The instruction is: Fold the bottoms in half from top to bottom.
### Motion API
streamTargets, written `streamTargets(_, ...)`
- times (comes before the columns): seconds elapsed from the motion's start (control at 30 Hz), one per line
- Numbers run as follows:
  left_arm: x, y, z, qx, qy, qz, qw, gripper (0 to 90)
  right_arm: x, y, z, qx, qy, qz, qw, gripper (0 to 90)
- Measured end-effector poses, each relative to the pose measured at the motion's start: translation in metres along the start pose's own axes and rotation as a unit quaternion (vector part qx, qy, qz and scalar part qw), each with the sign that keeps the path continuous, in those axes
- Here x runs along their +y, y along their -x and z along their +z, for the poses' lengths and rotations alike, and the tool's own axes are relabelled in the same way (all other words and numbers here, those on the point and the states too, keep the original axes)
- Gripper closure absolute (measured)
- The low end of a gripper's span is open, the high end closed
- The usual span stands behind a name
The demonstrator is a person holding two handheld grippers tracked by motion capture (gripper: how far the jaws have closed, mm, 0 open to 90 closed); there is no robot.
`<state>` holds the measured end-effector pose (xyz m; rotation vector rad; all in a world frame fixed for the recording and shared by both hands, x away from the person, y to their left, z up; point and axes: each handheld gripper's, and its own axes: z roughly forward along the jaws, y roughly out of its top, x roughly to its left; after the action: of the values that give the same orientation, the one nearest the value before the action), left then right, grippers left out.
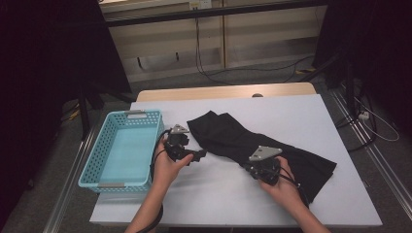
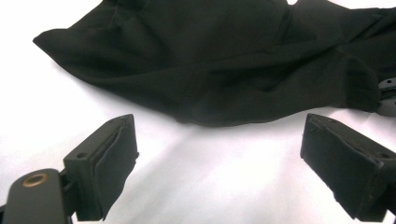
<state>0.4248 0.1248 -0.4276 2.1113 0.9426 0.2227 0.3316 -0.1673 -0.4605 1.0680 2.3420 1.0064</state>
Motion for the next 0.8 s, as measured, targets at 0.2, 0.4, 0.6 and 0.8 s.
streamTargets(0.2, 0.001, -0.002, -0.001, 0.002, 0.008, -0.004, 1.0, 11.0, 0.001, 0.005, -0.012, 0.023, 0.018, 0.026, 0.9992, 83.4)
streamTargets(0.4, 0.001, -0.002, -0.003, 0.003, 0.007, -0.003, 1.0, 11.1, 0.0, -0.002, -0.022, 0.05, 0.023, 0.025, 0.9981, 83.5)
streamTargets(0.6, 0.0, -0.003, -0.001, 0.008, 0.007, -0.005, 0.9999, 11.3, -0.008, -0.015, -0.03, 0.073, 0.012, 0.012, 0.9972, 83.8)
streamTargets(0.8, 0.001, -0.001, 0.002, 0.009, 0.008, -0.002, 0.9999, 12.6, -0.012, -0.021, -0.032, 0.092, 0.005, 0.011, 0.9957, 83.9)
